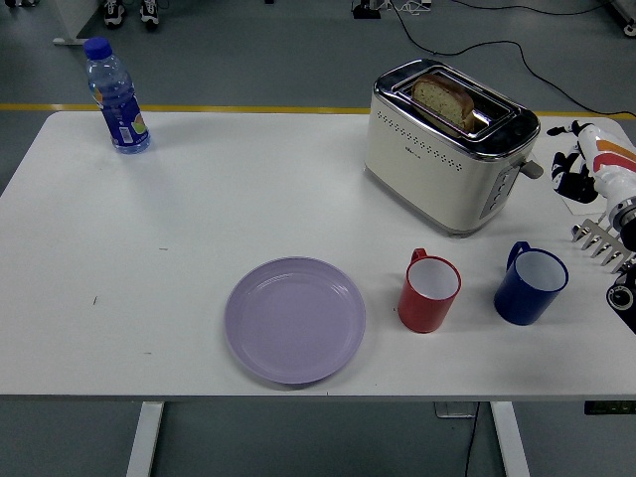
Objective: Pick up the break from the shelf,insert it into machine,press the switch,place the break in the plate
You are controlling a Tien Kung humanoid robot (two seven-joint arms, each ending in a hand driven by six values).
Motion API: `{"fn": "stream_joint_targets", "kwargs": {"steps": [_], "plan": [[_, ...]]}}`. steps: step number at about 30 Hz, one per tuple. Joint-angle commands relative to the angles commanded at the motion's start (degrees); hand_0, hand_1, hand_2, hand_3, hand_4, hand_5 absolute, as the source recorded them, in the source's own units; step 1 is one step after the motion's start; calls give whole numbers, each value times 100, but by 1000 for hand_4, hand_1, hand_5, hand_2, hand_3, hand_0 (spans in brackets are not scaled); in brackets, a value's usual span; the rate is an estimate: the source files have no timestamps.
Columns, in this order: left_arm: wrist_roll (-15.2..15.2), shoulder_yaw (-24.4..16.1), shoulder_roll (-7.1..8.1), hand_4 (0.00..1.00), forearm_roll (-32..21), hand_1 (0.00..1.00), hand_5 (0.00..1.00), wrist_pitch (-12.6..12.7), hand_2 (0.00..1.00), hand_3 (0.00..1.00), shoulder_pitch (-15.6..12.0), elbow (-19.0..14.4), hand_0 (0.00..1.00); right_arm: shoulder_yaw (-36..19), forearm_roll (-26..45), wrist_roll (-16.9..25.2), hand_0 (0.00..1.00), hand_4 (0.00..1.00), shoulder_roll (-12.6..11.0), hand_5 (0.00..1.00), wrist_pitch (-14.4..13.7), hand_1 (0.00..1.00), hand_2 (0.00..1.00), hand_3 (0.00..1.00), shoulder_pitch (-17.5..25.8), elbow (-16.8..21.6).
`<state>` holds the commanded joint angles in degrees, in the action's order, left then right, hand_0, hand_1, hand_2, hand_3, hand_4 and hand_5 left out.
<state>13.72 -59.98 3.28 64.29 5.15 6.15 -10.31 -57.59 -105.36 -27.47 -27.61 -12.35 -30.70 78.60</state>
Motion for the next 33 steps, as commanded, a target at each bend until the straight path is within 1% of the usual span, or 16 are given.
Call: {"fn": "stream_joint_targets", "kwargs": {"steps": [4,15,33], "plan": [[5,2,0,280,18,691,831,-7,676,559,1,0,684,93,39,-18,100,353,44,2,78,109,233,753,-15,-142],[-2,60,-2,278,-36,690,829,-5,676,559,11,0,684,199,-27,-45,99,355,172,2,102,107,228,733,-13,-417],[-1,57,-3,279,-21,690,827,-9,676,559,10,0,684,331,-58,-106,99,355,253,2,136,106,226,724,6,-444]]}}
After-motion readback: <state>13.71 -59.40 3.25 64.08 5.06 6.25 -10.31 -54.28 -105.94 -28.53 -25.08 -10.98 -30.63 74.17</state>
